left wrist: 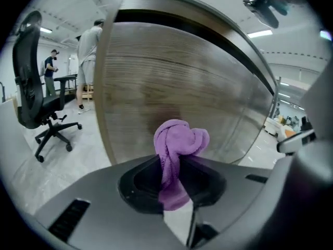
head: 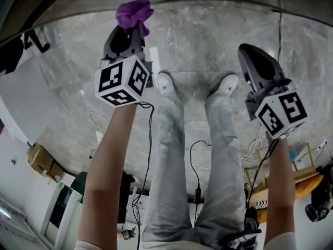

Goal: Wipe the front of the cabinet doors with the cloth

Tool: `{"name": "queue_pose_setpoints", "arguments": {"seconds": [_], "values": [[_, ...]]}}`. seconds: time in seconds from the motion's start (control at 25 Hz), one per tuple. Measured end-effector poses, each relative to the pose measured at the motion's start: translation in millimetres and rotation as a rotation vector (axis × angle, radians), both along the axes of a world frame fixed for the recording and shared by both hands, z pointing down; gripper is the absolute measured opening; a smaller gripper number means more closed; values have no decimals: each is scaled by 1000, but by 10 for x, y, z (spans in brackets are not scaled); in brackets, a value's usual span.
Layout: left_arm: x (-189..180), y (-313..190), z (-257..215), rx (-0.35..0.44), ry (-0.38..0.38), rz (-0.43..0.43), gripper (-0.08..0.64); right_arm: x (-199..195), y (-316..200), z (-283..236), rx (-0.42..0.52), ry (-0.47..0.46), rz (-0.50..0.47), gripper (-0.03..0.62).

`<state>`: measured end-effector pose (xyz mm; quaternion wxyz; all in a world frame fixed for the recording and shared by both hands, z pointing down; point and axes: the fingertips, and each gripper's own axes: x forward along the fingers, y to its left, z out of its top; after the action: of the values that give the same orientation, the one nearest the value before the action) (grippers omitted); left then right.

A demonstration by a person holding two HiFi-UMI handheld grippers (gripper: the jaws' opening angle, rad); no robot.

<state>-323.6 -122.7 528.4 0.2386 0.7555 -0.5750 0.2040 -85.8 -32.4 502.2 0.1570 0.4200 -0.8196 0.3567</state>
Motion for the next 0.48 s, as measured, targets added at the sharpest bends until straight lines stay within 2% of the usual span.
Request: {"name": "queue_pose_setpoints", "arguments": {"seconds": [0.24, 0.48], "values": [[1178, 100, 315, -50, 28, 154, 83, 675, 104, 93, -16, 17, 47, 29], [1981, -36, 585, -70, 37, 246, 83, 1174, 232, 236, -34, 12, 126, 29]]}}
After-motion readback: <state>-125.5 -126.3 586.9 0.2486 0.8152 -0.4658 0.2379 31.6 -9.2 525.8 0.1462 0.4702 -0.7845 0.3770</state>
